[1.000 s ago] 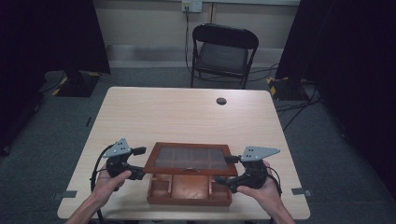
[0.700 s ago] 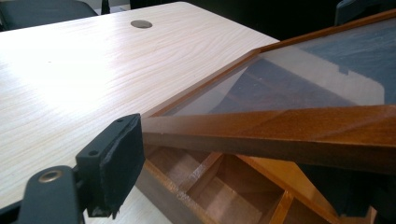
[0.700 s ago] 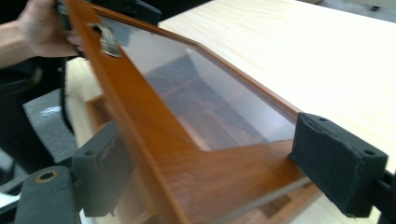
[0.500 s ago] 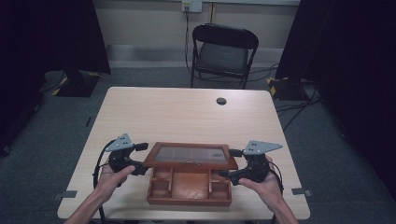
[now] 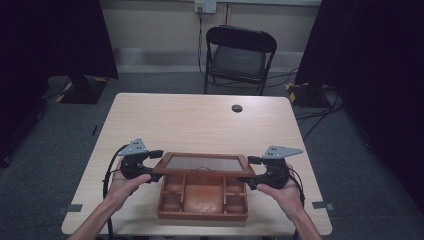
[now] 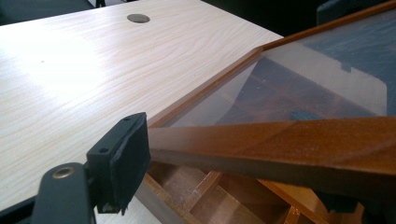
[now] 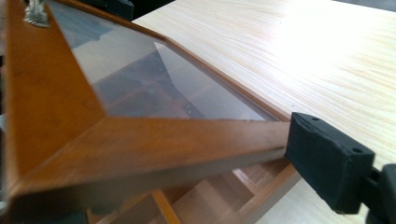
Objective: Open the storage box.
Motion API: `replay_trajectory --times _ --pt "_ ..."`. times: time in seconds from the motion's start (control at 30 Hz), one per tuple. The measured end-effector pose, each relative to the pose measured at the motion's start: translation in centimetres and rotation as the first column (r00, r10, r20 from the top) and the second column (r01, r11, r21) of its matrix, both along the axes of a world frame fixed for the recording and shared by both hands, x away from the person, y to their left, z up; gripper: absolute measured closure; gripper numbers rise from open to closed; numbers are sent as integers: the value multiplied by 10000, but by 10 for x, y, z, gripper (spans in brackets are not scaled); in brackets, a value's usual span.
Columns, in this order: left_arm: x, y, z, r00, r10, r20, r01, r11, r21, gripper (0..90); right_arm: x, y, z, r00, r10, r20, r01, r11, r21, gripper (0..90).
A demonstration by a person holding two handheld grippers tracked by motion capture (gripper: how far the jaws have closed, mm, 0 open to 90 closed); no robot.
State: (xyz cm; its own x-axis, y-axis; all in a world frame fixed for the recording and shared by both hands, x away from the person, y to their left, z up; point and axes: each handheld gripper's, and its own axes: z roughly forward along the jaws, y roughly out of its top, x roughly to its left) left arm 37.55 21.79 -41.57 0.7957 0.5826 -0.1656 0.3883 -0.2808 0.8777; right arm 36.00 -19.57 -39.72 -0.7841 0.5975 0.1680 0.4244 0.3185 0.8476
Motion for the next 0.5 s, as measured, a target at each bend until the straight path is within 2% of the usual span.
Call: replay_trajectory --times 0.1,0.2,0.27,0.3,0.4,0.5 --pt "4 -1 5 9999 1 127 -1 10000 28 236 3 0 1 9997 -185 175 182 9997 142 240" --pt "5 -2 5 10000 59 30 -59 9999 -108 254 7 -3 2 9997 -209 139 203 9986 479 284" --pt "6 -3 5 9999 112 -29 -112 9999 -94 281 8 -3 2 9997 -186 150 178 9986 505 314" --pt "5 -3 5 10000 59 23 -59 9999 -102 305 8 0 3 9995 -59 314 43 9988 489 356" --pt "6 -4 4 9999 146 -56 -148 9995 -273 312 9 2 4 9992 -28 394 11 9990 443 381" --pt "9 -5 5 9996 268 71 -266 9990 -349 349 13 4 7 9992 -46 394 25 9986 524 397"
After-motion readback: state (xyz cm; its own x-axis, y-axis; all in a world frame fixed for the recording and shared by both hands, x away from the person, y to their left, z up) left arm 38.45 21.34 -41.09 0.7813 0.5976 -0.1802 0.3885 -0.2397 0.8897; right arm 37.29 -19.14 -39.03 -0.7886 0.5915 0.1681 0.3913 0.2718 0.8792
